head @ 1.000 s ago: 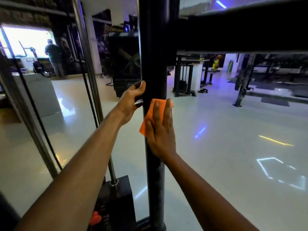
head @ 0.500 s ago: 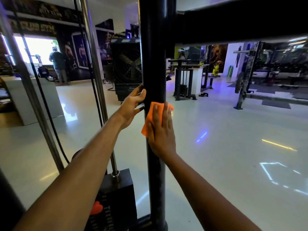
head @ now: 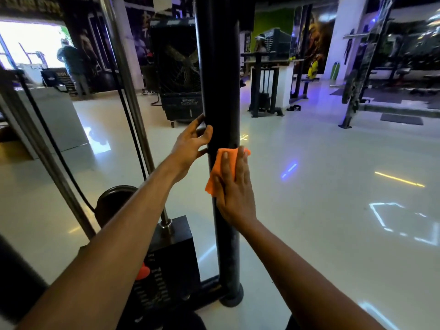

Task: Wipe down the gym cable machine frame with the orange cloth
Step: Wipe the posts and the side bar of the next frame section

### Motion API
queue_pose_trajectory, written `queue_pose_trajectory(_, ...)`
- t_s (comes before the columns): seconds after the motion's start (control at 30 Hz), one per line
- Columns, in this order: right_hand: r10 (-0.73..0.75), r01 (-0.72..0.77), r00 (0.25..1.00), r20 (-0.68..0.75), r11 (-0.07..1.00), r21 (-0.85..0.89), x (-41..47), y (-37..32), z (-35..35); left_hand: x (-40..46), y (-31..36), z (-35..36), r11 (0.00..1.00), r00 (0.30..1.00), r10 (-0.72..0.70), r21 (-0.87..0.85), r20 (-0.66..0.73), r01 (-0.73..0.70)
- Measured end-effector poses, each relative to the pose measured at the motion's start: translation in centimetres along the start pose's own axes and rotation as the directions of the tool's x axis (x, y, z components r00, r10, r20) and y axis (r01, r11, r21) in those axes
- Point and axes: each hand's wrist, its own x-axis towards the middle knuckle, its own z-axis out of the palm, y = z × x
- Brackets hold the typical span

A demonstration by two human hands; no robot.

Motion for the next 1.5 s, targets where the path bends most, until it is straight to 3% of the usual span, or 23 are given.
queue_pose_trajectory(0.13,0.025,-0.028,0.997,0.069,0.998,0.049,-3.4,1.6,1.1,-0.4,-1.8,0.2,1.0,1.0,-0.011,-0.023,-0.001,0.011)
queue_pose_trajectory(0.37,0.016,0.004,0.992,-0.129,0.989,0.15,4.2,-1.2,-0.2,-1.3,-4.0,0.1,0.999,0.999,-0.035,-0.013,-0.01,0.035)
queue_pose_trajectory(0.57,0.05,-0.054,0.998,0.047,0.994,0.092,-6.3,2.5,2.8,-2.5,-5.4,0.6,0.998,0.998,-0.056,-0.029,-0.008,0.056)
queue_pose_trajectory(0.83,0.076,-0.059,0.994,-0.073,0.975,0.212,0.4,0.2,1.2,-3.5,-7.1,1.4,0.994,0.993,-0.109,0.005,-0.047,0.109)
queue_pose_trajectory(1.07,0.112,-0.124,0.986,0.125,0.988,0.097,-10.9,4.2,4.7,-4.2,-8.6,2.4,0.993,0.99,-0.12,-0.022,-0.079,0.118)
queue_pose_trajectory(1.3,0.142,-0.13,0.989,-0.038,0.966,0.224,-4.0,1.9,3.6,-5.2,-10.3,2.8,0.99,0.988,-0.139,-0.039,-0.07,0.137)
queue_pose_trajectory(1.5,0.127,-0.14,0.983,0.132,0.986,0.087,-13.5,6.2,6.6,-5.4,-11.0,3.1,0.992,0.988,-0.122,-0.045,-0.09,0.118)
